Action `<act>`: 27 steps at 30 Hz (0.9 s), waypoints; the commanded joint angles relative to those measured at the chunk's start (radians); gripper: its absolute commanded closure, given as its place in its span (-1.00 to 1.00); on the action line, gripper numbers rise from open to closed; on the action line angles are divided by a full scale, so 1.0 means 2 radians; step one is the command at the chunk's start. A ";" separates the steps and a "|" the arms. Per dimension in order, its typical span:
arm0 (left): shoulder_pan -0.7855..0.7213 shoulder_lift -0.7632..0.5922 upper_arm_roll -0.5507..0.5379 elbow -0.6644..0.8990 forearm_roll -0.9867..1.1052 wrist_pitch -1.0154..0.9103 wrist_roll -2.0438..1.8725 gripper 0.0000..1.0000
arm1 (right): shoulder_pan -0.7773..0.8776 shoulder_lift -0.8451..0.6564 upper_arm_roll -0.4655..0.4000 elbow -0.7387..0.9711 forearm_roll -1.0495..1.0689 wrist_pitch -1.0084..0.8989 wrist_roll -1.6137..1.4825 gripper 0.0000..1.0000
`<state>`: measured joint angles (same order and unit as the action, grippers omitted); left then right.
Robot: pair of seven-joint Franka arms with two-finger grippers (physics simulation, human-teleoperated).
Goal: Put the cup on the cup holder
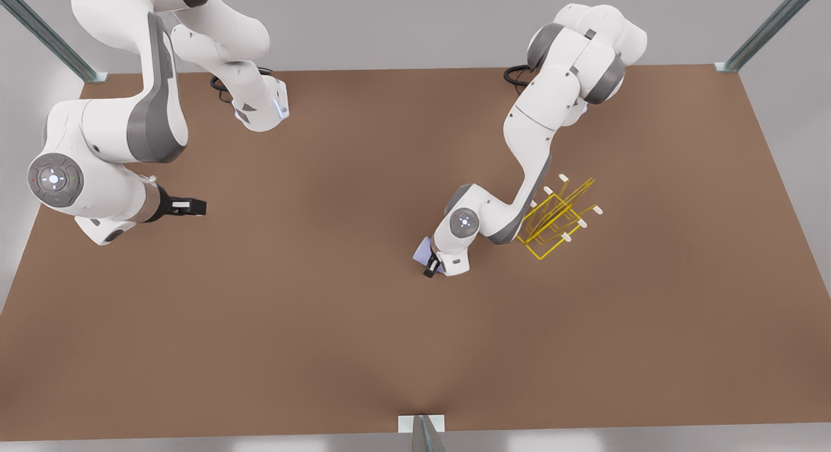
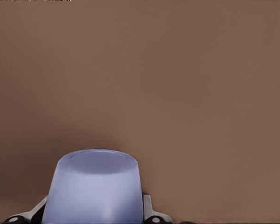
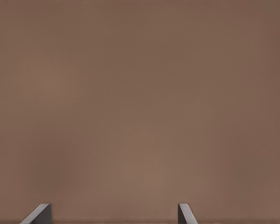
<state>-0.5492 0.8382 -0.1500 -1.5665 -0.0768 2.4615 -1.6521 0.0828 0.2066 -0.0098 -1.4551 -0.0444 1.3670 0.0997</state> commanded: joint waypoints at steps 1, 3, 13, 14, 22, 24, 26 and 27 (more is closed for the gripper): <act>0.001 0.002 0.001 -0.004 0.001 0.001 0.056 -0.10 | -0.001 -0.001 0.000 0.000 0.001 0.000 0.004 -1.00; 0.002 -0.005 0.001 0.018 -0.027 -0.023 0.053 -0.10 | -0.002 -0.001 0.000 0.000 0.002 0.000 0.000 -1.00; -0.283 0.019 0.537 0.117 -0.001 -0.430 0.021 -0.10 | -0.002 0.002 0.000 0.000 0.004 0.001 -0.001 -1.00; -0.313 0.030 0.565 0.095 0.055 -0.442 0.021 -0.10 | -0.003 0.002 0.000 0.000 0.003 0.001 -0.001 -1.00; -0.439 0.088 0.678 -0.041 0.245 -0.459 0.020 -0.10 | -0.011 0.005 0.000 0.000 0.005 0.001 -0.008 -1.00; -0.438 0.094 0.677 -0.053 0.259 -0.448 0.008 -0.11 | -0.010 0.005 0.000 0.000 0.005 0.001 -0.008 -1.00; -0.436 0.098 0.671 -0.076 0.256 -0.418 -0.028 -0.12 | -0.011 0.005 0.000 0.000 0.005 0.001 -0.008 -1.00; -0.437 0.097 0.670 -0.083 0.254 -0.416 -0.028 -0.12 | -0.013 0.005 0.000 0.000 0.005 0.001 -0.008 -1.00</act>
<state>-1.4226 1.0327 1.1915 -1.7167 0.4039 1.6223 -1.6293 0.0602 0.2174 -0.0106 -1.4556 -0.0359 1.3689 0.0930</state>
